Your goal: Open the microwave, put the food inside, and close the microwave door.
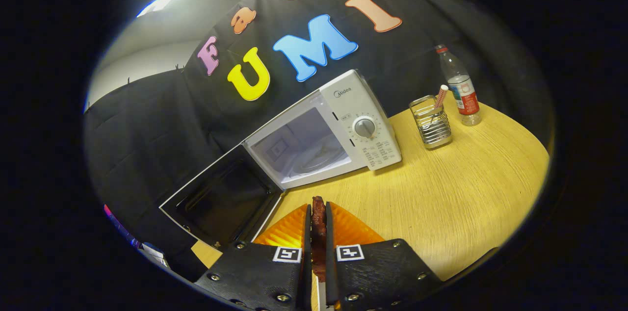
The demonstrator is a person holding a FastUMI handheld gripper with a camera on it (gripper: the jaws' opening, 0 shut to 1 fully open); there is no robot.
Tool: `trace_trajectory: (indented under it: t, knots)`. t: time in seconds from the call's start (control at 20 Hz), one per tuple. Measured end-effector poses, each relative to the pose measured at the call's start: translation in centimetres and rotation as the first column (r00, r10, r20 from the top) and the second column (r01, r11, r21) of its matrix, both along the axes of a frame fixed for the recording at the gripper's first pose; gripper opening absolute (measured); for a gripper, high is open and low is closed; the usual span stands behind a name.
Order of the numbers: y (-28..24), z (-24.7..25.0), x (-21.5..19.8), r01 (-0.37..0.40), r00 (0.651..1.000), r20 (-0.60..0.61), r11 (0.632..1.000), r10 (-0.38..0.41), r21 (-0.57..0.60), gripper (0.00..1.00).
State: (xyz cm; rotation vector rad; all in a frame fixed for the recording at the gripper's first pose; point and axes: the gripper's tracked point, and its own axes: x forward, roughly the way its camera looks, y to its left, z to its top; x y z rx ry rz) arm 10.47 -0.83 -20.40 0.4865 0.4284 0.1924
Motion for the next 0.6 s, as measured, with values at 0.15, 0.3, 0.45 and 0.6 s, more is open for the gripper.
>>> trace_trajectory:
  t: [0.15, 0.3, 0.45, 0.6]
  knots:
    - [2.5, 1.4, 2.5, -0.018, 0.999, 0.027, 1.0, 0.018, -0.001, 0.11]
    - [4.9, 2.0, 5.5, -0.011, 0.998, 0.055, 1.0, 0.011, 0.007, 0.12]
    - [7.2, 1.9, 8.9, 0.004, 0.998, 0.059, 1.0, -0.005, 0.014, 0.11]
    - [8.6, 2.2, 12.6, 0.049, 0.994, 0.093, 0.998, -0.051, 0.026, 0.11]
